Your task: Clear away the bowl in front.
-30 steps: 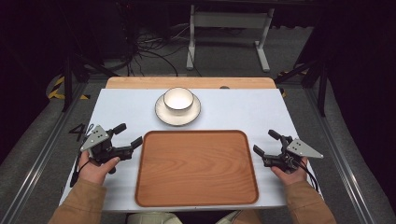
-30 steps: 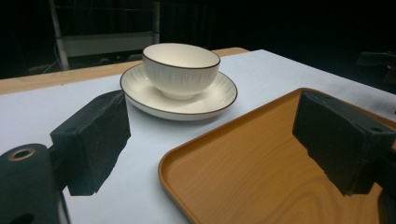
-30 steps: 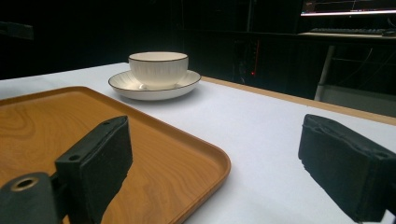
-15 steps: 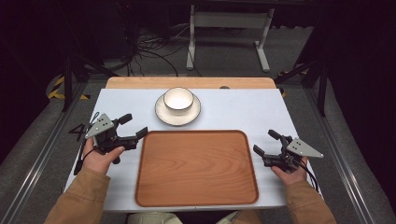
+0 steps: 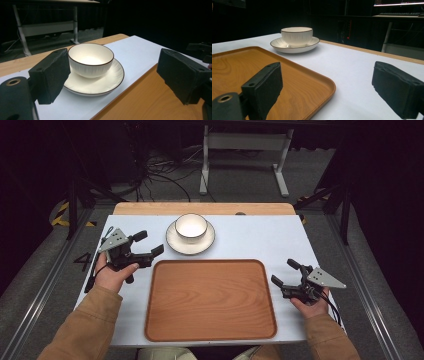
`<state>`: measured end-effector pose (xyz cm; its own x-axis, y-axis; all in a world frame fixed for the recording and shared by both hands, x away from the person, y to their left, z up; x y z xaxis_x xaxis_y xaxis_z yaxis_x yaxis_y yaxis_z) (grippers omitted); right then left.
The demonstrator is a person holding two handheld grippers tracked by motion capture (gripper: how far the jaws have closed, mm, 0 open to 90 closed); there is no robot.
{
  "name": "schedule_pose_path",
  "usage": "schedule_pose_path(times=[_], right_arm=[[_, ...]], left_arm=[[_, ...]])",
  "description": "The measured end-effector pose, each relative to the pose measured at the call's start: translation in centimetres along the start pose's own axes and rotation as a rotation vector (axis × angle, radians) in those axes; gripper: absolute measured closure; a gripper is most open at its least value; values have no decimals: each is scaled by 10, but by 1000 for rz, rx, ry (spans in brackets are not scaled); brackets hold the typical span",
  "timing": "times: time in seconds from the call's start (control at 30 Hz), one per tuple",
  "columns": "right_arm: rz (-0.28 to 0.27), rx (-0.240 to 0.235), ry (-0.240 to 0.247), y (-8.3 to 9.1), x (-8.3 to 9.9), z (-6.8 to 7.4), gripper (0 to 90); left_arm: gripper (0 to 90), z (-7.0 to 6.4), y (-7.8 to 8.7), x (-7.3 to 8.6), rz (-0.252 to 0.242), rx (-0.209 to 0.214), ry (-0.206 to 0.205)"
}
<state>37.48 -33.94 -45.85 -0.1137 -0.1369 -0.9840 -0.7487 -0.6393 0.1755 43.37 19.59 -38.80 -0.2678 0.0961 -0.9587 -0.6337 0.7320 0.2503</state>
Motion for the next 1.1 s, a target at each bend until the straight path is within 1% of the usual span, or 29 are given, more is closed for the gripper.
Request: schedule_pose_path(times=[0.1,0.13,0.17,0.4,0.47,0.57,0.7,0.77,0.83,1.0,1.1], right_arm=[[1,1,-1,0,0,0,101],[1,1,-1,0,0,0,101],[2,1,0,0,0,0,101],[6,-4,5,-1,0,0,101],[7,-4,5,-1,0,0,101],[8,-3,4,-1,0,0,101],[9,-3,5,-1,0,0,101],[8,-3,4,-1,0,0,101],[8,-3,5,-1,0,0,101],[8,-3,5,-1,0,0,101],[8,-3,5,-1,0,0,101]], left_arm=[[122,1,-6,-4,1,5,4],[122,2,-8,-5,-1,7,-1],[122,3,-10,-6,0,9,8],[120,8,-23,-14,9,3,4],[119,11,-27,-16,22,-7,0],[119,14,-34,-19,29,-20,-5],[118,19,-43,-25,29,-33,5],[118,20,-46,-27,35,-39,4],[118,22,-50,-30,32,-39,16],[115,27,-58,-35,37,-60,19],[115,30,-62,-37,35,-63,28]])
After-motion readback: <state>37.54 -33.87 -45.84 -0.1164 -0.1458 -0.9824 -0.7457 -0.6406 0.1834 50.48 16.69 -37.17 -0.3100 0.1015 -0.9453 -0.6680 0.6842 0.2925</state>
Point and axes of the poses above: each handheld gripper's, and its own axes: y roughly backward along the jaws, x roughly out of its underside, z roughly to its left, the point moved 1 cm from there along -y, roughly forward along the jaws, and after that the axes turned 3 degrees about z, right-handed, at the moved point
